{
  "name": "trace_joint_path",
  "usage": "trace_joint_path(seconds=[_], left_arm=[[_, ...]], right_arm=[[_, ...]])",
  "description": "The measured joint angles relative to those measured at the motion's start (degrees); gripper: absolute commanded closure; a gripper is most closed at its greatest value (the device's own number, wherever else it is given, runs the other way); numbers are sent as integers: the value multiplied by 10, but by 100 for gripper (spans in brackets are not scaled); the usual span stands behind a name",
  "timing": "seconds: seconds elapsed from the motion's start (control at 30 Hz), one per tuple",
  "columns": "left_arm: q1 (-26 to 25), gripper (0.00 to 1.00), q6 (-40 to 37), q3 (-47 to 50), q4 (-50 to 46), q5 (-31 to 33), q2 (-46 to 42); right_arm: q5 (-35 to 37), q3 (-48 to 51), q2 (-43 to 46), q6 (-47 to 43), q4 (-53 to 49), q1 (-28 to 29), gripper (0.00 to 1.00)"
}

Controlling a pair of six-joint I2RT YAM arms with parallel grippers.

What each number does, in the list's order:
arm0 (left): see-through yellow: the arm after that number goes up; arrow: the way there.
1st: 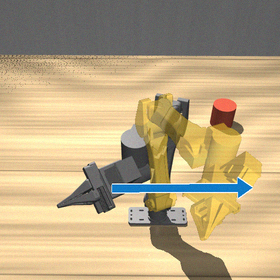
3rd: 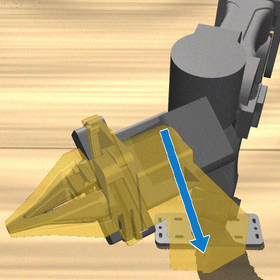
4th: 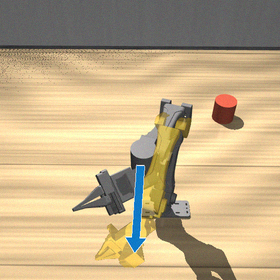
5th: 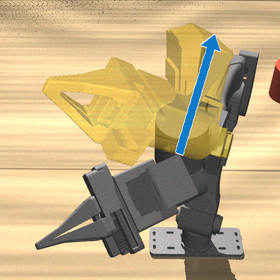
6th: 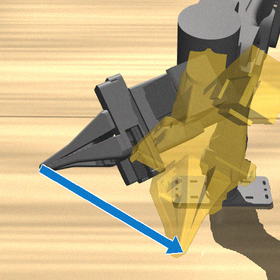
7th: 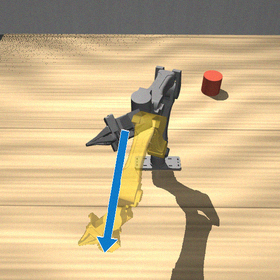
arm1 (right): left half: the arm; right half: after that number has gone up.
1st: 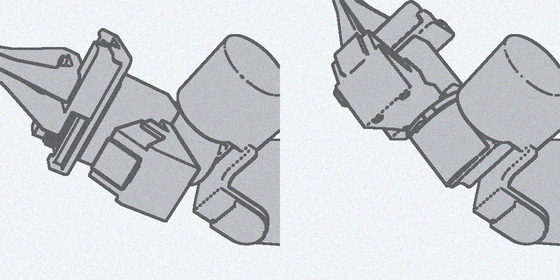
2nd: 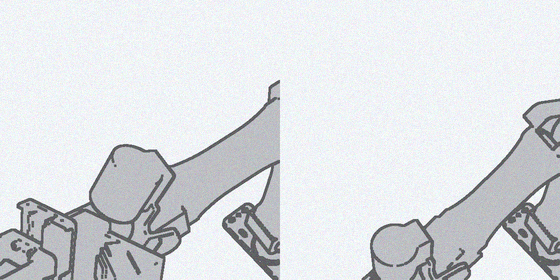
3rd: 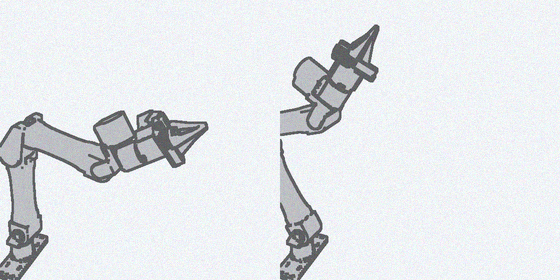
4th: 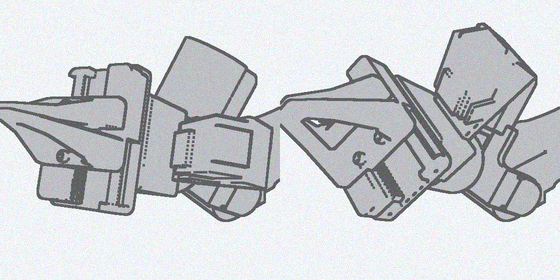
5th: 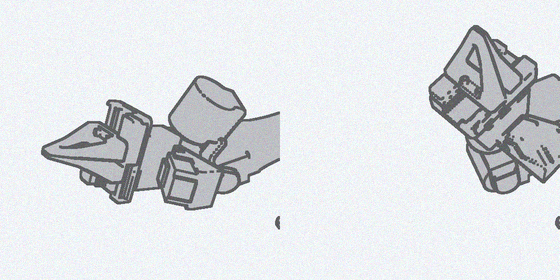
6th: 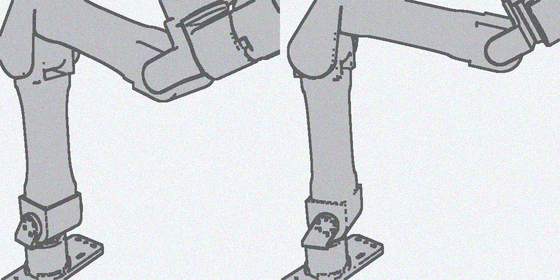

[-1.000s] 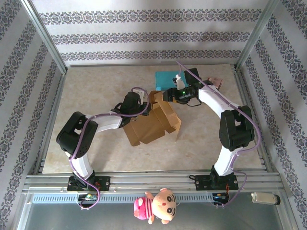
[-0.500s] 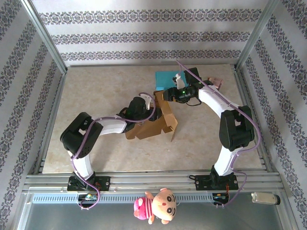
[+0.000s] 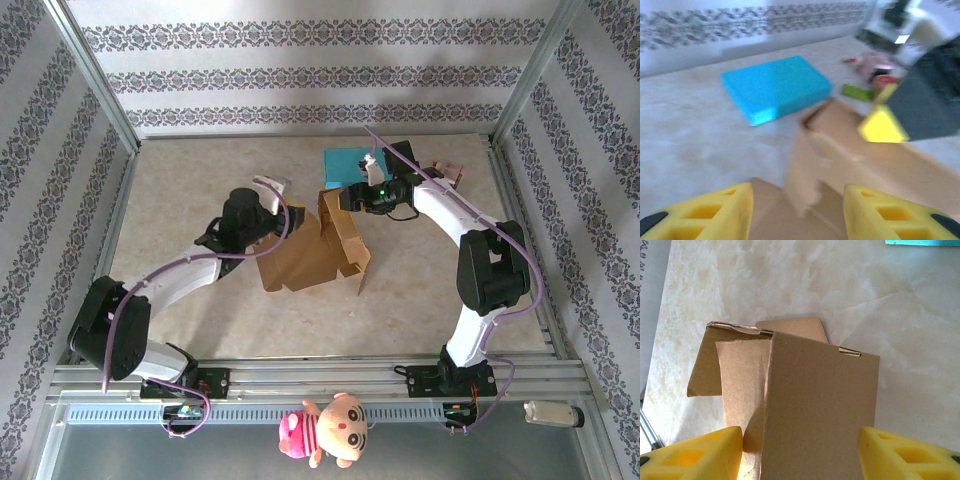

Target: Fold the paper box

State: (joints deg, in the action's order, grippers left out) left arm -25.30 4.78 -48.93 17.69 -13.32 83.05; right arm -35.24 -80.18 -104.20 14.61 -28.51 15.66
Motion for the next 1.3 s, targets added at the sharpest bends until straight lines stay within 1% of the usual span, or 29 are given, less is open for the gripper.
trace_joint_path(seconds=[0.1,0.17,0.3,0.43,0.5,0.6,0.8,0.9,1.0,1.13,1.3], left_arm=[[43,51,-87,-53,-43,-25,66],[60,51,-146,-94,-76,-64,119],[67,51,-248,-169,-150,-165,215],[66,51,-301,-242,-210,-259,278],[66,51,-317,-269,-225,-298,297],[66,51,-334,-297,-244,-340,316],[65,52,-348,-320,-249,-383,342],[64,53,-352,-343,-250,-394,363],[60,57,-356,-355,-249,-394,376],[54,70,-355,-356,-231,-393,386],[54,77,-332,-349,-194,-398,390]], right_arm=[[0,0,0,0,0,0,36],[0,0,0,0,0,0,33],[-3,0,0,0,-2,0,30],[-9,0,0,0,-4,0,30],[-12,0,0,0,-5,0,30],[-16,0,0,0,-5,0,30],[-23,0,0,0,-7,0,30],[-29,0,0,0,-10,0,30],[-39,0,0,0,-14,0,30],[-52,-6,-5,0,-21,-1,29],[-70,-7,-7,0,-22,-4,29]])
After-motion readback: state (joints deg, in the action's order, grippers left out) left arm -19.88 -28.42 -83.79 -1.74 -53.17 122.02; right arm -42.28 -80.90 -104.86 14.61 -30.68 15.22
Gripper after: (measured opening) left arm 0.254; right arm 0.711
